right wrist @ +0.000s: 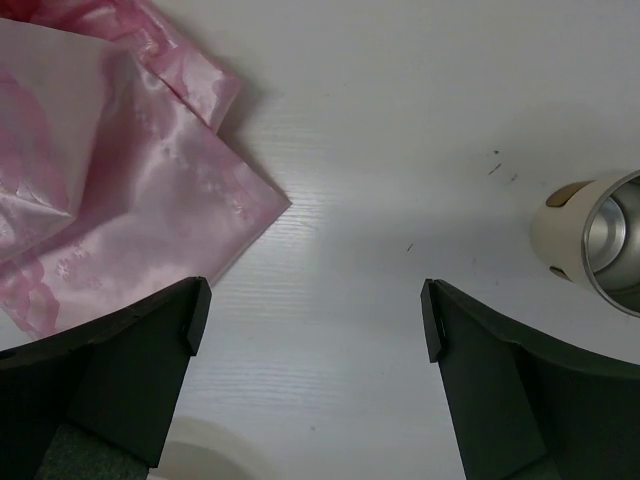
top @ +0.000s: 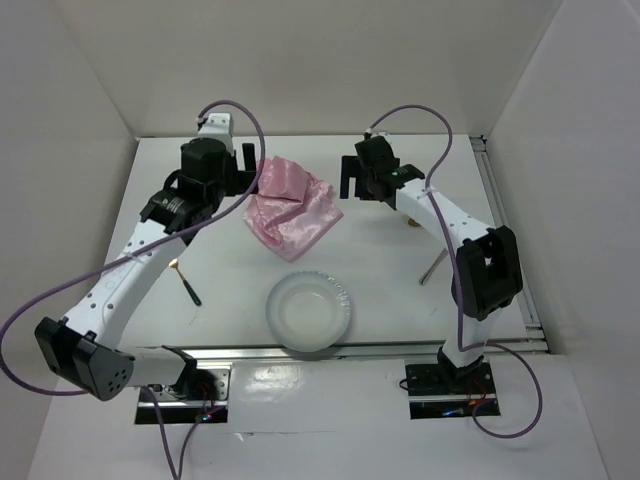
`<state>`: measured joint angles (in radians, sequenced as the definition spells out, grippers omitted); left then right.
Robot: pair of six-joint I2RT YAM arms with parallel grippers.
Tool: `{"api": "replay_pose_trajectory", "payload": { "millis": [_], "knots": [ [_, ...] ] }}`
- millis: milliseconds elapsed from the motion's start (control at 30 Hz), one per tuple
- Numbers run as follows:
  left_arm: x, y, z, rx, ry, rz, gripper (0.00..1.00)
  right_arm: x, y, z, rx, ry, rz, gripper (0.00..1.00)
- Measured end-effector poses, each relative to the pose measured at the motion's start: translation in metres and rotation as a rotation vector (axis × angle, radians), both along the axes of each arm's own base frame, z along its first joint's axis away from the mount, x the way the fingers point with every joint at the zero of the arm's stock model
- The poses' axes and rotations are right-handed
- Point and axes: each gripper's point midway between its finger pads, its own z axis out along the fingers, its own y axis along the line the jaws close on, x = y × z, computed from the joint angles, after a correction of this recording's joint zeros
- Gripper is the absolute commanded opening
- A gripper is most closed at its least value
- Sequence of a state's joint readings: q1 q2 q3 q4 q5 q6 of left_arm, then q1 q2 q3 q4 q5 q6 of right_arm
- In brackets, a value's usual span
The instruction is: Set the dinner table for one person
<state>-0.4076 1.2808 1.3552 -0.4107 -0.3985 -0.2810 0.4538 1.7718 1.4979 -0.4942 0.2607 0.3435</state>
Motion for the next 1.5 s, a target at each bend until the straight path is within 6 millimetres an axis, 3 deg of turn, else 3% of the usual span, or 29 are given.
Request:
{"api": "replay_pose_trajectory", "payload": {
  "millis": [167,300,500,600,700,867,967,1167,1500],
  "knots": [
    [0.018,-0.026,0.001,-0.015,0.062,-0.031,1.00,-0.001,0.003,0.001,0.009,0.002,0.012,1.00],
    [0.029,-0.054,-0.011,0.005,0.144,-0.044,1.00,-0.007,0.000,0.008,-0.002,-0.014,0.025,1.00],
    [0.018,-0.109,-0.060,0.093,0.269,-0.135,0.97,-0.035,-0.019,0.028,-0.035,-0.063,0.052,1.00],
    [0.020,-0.144,-0.069,0.111,0.292,-0.190,0.72,-0.057,-0.034,0.041,-0.051,-0.101,0.057,1.00],
    [0.027,-0.173,-0.080,0.127,0.304,-0.232,0.59,-0.083,-0.048,0.057,-0.041,-0.151,0.053,1.00],
    [0.046,-0.210,-0.125,0.138,0.369,-0.274,0.61,-0.111,-0.066,0.090,0.012,-0.257,0.011,1.00],
    [0.066,-0.227,-0.163,0.140,0.416,-0.269,0.66,-0.124,-0.076,0.094,0.029,-0.285,-0.021,1.00],
    [0.083,-0.242,-0.231,0.162,0.510,-0.279,0.73,-0.145,-0.090,0.089,0.042,-0.307,-0.053,1.00],
    [0.095,-0.242,-0.277,0.193,0.557,-0.255,0.75,-0.155,-0.097,0.072,0.035,-0.259,-0.084,1.00]
  ]
}}
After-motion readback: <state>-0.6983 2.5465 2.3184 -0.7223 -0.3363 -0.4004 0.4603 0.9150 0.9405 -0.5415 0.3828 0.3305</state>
